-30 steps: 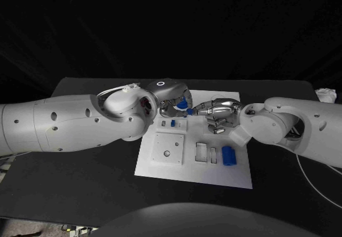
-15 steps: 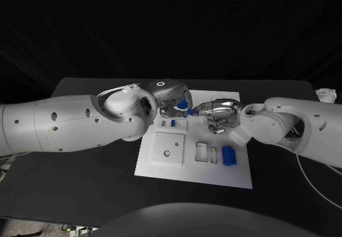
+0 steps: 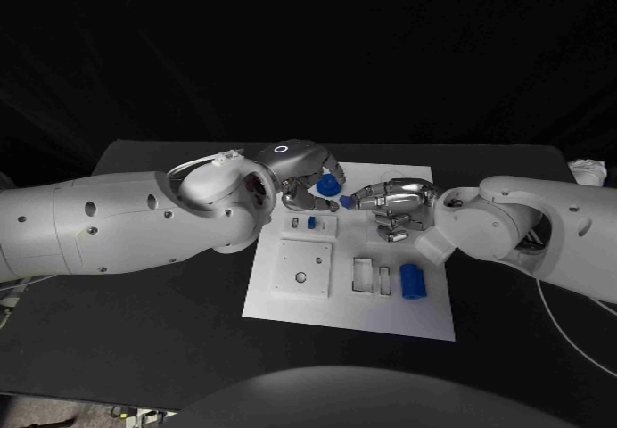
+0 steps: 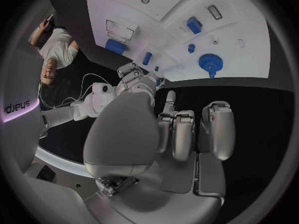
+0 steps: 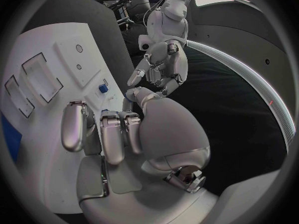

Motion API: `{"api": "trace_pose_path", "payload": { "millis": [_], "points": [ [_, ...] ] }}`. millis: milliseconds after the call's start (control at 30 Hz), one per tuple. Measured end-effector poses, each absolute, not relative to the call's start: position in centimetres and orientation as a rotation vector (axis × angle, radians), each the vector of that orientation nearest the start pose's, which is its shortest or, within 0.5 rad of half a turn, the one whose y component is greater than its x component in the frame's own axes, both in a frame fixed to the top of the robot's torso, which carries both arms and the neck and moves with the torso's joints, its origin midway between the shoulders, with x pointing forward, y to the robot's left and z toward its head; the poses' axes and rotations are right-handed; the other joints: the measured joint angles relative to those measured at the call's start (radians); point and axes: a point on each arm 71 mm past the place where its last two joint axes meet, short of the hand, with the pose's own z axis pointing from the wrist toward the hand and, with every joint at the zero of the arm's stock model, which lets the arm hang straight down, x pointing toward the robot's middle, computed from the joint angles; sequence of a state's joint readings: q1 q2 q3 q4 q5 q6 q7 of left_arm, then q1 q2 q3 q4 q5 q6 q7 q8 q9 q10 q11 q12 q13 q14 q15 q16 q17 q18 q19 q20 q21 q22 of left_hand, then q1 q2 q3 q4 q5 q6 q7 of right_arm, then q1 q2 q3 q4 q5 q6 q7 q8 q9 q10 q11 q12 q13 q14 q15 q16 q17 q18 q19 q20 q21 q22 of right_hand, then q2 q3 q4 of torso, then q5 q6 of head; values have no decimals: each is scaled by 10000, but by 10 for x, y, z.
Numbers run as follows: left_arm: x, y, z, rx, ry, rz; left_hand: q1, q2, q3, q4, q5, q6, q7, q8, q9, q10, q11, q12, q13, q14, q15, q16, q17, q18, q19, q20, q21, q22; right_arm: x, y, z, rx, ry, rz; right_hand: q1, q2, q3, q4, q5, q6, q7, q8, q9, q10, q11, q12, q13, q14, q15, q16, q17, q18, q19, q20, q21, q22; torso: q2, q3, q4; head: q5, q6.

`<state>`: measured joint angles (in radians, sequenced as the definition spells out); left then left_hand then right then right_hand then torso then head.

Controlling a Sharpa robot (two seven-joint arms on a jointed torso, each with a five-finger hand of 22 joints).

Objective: Assemble the parts on the task board

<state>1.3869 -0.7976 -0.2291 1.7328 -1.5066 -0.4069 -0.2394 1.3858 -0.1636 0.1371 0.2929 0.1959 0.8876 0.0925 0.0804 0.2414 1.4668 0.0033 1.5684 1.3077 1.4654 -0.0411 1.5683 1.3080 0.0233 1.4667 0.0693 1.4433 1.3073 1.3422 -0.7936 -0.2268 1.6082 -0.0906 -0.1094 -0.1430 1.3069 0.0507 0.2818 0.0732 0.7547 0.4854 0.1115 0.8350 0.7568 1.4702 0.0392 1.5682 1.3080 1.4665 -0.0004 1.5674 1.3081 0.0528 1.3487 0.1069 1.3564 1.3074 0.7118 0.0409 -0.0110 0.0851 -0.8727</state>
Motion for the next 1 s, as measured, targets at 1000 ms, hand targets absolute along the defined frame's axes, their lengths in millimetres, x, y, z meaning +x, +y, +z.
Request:
{"api": "trace_pose_path", "payload": {
  "millis": [1000],
  "points": [
    [466, 151, -177, 1124, 20071, -8939, -2460, 355, -1033, 14, 7054, 705, -36, 2056, 845, 17, 123, 0, 0, 2, 74, 0, -3, -1, 0, 74, 363, 0, 447, -150, -206, 7798, 22208, 12546, -39, -39, 126, -66, -77, -7, 2, 47, -83, 0, 1, 0, 1, 0, 0, 0, -3, 0, -1, 1, 0, 7, 2, 1, 1, -17, 0]
  ]
}}
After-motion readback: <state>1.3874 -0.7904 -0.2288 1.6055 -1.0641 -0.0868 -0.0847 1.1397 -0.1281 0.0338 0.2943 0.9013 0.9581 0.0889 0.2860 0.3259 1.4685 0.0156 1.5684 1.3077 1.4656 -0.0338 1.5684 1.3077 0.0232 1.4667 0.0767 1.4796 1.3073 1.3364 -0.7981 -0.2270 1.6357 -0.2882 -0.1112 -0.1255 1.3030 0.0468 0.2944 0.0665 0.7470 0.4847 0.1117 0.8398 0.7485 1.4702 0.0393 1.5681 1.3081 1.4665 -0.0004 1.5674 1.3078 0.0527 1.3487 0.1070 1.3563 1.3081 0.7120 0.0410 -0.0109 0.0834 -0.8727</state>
